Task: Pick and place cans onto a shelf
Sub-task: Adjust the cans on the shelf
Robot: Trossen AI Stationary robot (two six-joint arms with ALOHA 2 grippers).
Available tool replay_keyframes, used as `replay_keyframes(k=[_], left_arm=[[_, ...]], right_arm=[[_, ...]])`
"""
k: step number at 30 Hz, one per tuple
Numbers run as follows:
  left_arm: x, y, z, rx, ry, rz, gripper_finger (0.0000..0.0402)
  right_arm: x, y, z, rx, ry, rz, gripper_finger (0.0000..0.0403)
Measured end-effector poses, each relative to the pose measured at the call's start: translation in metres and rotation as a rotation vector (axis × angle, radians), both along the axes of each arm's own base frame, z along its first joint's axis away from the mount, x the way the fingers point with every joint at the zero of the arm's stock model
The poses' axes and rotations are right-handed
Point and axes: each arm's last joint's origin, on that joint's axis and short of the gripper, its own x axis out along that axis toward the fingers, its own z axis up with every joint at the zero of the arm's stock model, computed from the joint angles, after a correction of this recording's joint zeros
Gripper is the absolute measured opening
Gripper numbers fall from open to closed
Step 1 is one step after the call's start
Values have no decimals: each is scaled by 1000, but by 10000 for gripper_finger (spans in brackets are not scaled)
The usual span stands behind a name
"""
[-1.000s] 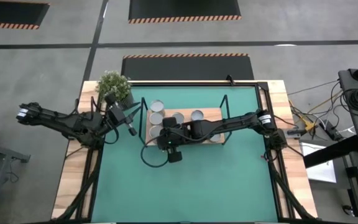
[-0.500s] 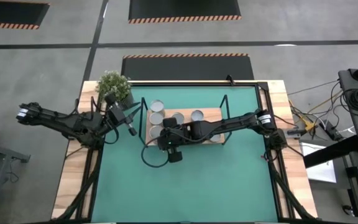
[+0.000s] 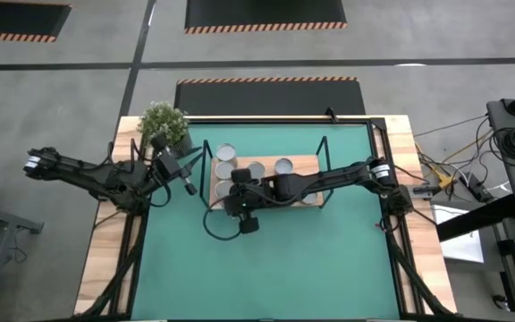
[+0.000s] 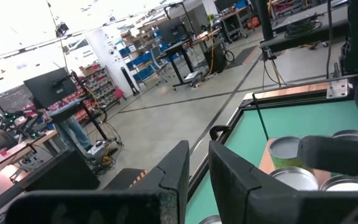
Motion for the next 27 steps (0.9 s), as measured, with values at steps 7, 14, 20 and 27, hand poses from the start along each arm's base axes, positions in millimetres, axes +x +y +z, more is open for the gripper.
replay_keyframes(k=[7, 14, 20, 27], left_arm=[[0, 0, 0, 0, -1, -1, 43], [0, 0, 0, 0, -1, 0, 43], [0, 0, 0, 0, -1, 0, 43], [0, 0, 0, 0, -1, 0, 43]], right_arm=[[4, -9, 14, 6, -74, -5, 9], [8, -34, 11, 52, -104, -66, 9], [9, -41, 0, 112, -95, -47, 9], [9, -40, -2, 119, -98, -48, 9]])
